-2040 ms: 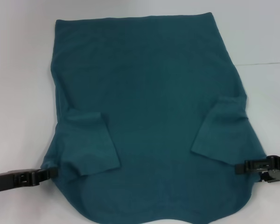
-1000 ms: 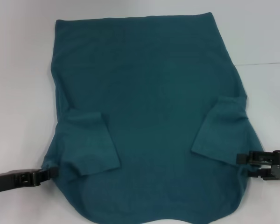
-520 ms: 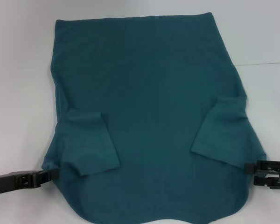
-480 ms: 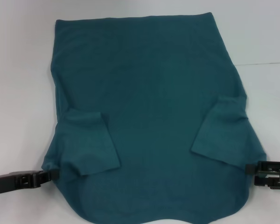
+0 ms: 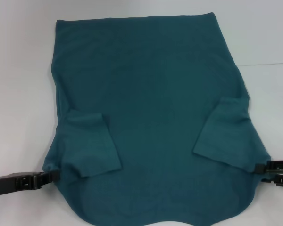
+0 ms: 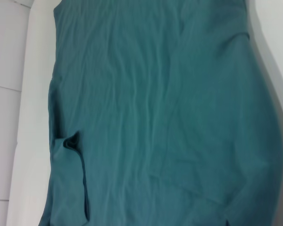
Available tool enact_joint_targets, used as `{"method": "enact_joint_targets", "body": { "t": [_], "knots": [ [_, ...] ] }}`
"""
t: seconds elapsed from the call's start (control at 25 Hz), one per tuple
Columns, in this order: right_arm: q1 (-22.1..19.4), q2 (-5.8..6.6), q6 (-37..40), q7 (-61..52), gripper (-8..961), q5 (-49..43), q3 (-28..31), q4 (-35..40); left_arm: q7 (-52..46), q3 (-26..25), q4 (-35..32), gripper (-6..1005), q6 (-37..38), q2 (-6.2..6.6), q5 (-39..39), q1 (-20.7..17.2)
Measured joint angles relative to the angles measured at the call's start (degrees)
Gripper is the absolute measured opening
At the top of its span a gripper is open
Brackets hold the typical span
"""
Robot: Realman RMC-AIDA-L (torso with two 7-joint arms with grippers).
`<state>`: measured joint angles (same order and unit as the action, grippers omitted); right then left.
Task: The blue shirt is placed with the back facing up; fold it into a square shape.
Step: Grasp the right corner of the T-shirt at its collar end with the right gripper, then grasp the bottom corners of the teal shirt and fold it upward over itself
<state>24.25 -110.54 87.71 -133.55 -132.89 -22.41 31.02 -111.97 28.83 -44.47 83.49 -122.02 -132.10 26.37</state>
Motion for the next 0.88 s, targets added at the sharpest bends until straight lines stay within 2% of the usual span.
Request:
{"method": "enact_joint_targets", "body": {
  "t": [0.08,0.52,0.72,0.88],
  "knots": [
    [0.00,-0.01,-0.17,0.11,464,0.00,-0.02,0.00,0.00,0.00,0.00,21,0.00,0.02,0.00,0.00],
    [-0.54,-0.02,-0.21,0.40,234,0.00,-0.26,0.18,-0.06,0.00,0.01,22,-0.08,0.03,0.00,0.00],
    [-1.65,0.21,0.19,1.39,43,0.21,0.06,0.43,-0.32,-0.04,0.01,22,-0.09,0.03,0.02,-0.04],
    [-2.57,0.65,0.99,3.41,40,0.36,0.96,0.03,-1.10,-1.35,0.01,22,0.67,0.03,0.35,-0.56]
  ]
}}
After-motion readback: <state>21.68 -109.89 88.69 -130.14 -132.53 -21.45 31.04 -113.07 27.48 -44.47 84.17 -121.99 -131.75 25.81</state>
